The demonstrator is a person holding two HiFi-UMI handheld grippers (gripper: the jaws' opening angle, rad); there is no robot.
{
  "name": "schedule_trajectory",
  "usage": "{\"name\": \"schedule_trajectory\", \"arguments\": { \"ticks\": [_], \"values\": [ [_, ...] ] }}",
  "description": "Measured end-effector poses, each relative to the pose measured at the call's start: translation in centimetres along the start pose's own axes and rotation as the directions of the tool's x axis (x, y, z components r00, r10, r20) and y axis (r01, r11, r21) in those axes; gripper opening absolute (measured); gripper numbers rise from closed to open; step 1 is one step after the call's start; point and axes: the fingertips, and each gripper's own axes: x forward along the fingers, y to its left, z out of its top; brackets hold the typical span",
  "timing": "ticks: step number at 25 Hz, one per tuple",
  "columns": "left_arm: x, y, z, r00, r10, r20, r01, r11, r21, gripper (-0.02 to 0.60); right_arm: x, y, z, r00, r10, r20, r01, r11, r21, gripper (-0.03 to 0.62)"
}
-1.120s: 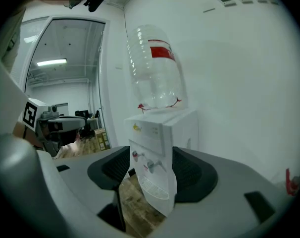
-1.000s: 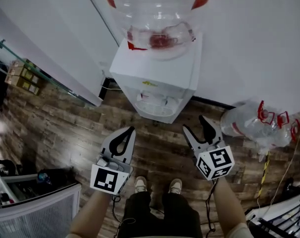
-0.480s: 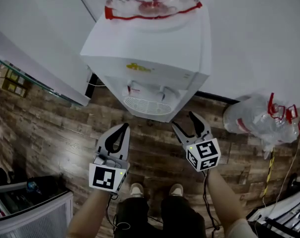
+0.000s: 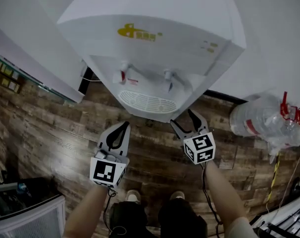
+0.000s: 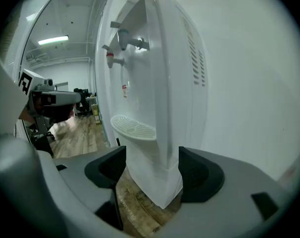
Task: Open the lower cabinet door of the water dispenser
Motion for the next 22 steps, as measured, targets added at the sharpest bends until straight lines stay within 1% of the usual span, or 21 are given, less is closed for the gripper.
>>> {"name": "schedule_trajectory", "arguments": {
  "ticks": [2,3,6,9,11,12,14,16,19,22],
  "values": [
    [0.2,0.1,-1.5,1.0,0.0,-0.001,0.0,1.0,0.001,0.006,1.7,-0.2,-1.4,1.0,0.011,-0.017,-0.011,1.0,-0.009,0.333],
    [0.4,0.2,-2.1,1.0,0.006,0.0,-0.006,1.0,0.0,0.006,2.4,-0.4,-1.9,1.0,0.014,-0.025,-0.014,1.0,-0.016,0.352],
    [1.3,1.0,-3.7,0.999,0.036,0.006,-0.035,0.999,-0.016,0.006,4.2,-1.5,-3.3,1.0,-0.005,-0.03,0.005,1.0,-0.003,0.36],
    [1.7,1.6,-5.2,0.999,0.045,0.008,-0.045,0.998,-0.048,0.006,5.5,-2.1,-4.4,1.0,-0.013,-0.022,0.014,1.0,0.021,0.356],
    [1.8,1.7,-5.8,0.999,0.04,0.009,-0.04,0.998,-0.051,0.006,6.1,-2.3,-4.9,1.0,-0.021,-0.019,0.022,0.999,0.026,0.35],
    [1.8,1.7,-6.0,0.999,0.037,0.01,-0.037,0.998,-0.051,0.006,6.2,-2.4,-5.1,0.999,-0.031,-0.018,0.032,0.999,0.028,0.346],
    [1.7,1.9,-6.1,0.999,0.034,0.014,-0.033,0.998,-0.055,0.006,6.3,-2.6,-5.2,0.998,-0.058,-0.014,0.059,0.998,0.034,0.316],
    [1.6,2.1,-6.2,0.999,0.03,0.023,-0.029,0.998,-0.059,0.006,6.2,-2.6,-5.2,0.996,-0.087,-0.017,0.088,0.995,0.049,0.313],
    [1.6,2.0,-6.8,1.0,0.01,0.024,-0.009,0.999,-0.035,0.006,6.2,-2.5,-5.2,0.992,-0.119,-0.033,0.12,0.991,0.052,0.313],
    [1.0,1.4,-8.2,1.0,-0.011,-0.014,0.011,1.0,-0.005,0.006,5.7,-1.8,-5.5,0.99,-0.124,-0.065,0.128,0.991,0.05,0.31]
  ]
}}
